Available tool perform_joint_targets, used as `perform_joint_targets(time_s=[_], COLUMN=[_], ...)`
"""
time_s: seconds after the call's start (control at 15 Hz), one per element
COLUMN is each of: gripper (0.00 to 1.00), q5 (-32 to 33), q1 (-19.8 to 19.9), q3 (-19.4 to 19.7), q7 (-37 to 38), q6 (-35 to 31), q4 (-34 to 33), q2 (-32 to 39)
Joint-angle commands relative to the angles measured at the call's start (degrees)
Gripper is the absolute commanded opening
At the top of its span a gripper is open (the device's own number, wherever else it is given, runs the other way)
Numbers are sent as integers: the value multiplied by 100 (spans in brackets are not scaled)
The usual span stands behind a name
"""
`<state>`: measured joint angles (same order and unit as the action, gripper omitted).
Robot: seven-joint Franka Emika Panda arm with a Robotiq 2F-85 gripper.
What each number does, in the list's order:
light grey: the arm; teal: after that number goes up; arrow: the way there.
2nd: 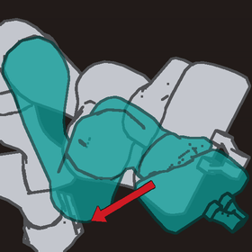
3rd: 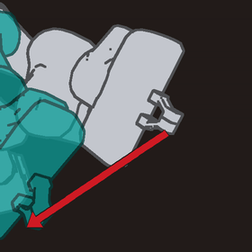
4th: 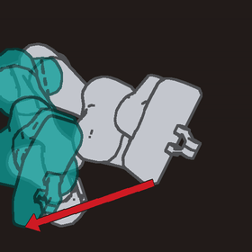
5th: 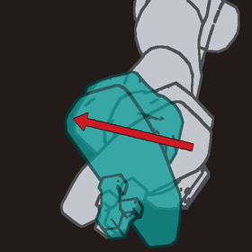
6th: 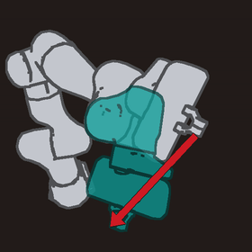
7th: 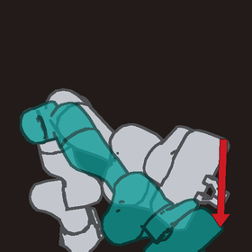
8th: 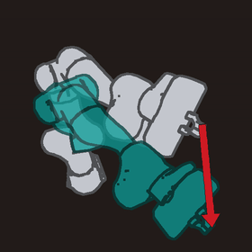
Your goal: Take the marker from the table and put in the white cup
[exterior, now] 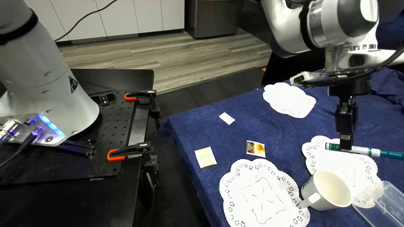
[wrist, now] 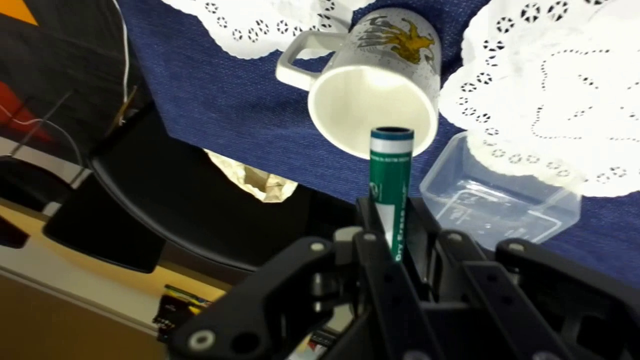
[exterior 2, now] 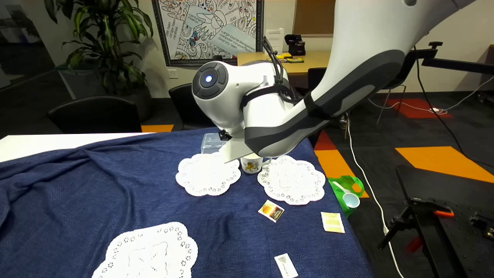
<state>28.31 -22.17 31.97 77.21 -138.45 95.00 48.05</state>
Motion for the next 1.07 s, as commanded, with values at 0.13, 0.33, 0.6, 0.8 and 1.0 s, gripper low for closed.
perform_joint_targets(time_s=[0.13, 0.33, 0.6, 0.8, 1.0], gripper=[5, 5, 5, 5, 19], q5=[691, 1124, 1876, 2438, 2807], q1=[-60, 103, 255, 381, 645], q3=[-46, -299, -598, -812, -1192], q7=[1363, 1945, 3027, 3901, 4066], q6=[1412, 1927, 2149, 2213, 2215], q4=[-192, -350, -585, -719, -602], q2=[101, 196, 430, 617, 511])
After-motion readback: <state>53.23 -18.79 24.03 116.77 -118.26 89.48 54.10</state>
